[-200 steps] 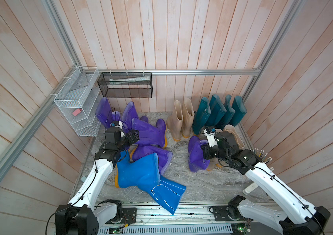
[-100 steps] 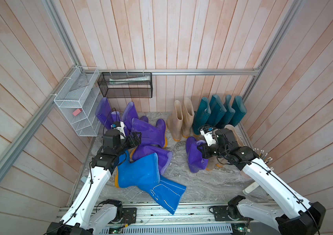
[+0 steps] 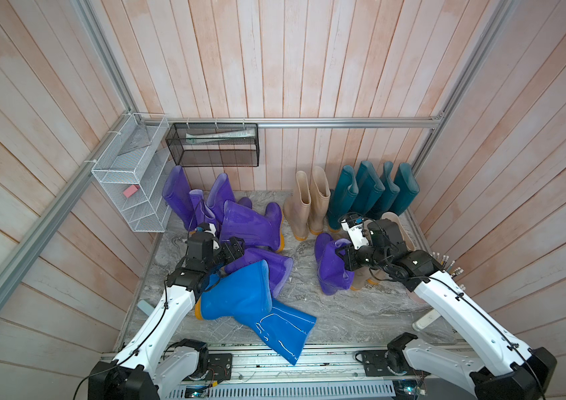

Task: Match and arrange rain boots in pairs
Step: Place the rain boot at the center of the board.

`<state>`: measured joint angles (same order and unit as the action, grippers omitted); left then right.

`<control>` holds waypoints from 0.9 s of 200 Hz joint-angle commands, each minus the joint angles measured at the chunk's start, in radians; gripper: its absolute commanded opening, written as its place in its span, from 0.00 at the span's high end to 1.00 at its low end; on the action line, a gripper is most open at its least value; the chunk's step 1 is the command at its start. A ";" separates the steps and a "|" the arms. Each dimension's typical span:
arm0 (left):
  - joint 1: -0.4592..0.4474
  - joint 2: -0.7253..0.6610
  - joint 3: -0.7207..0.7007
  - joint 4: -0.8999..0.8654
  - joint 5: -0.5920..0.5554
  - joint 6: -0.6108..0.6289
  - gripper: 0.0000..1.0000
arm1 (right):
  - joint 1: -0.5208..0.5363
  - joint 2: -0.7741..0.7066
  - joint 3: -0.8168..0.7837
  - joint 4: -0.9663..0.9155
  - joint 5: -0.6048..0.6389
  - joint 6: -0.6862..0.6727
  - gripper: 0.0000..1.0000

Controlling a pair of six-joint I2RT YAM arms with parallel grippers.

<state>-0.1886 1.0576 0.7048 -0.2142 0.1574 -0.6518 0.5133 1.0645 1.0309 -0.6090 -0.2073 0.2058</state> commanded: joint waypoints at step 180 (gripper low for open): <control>-0.201 0.268 0.291 0.343 0.000 0.174 1.00 | -0.013 -0.015 0.108 0.071 0.038 -0.056 1.00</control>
<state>-0.3481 1.3151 0.9520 0.0517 0.1883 -0.5125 0.5072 1.0657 1.0683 -0.6106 -0.1806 0.1761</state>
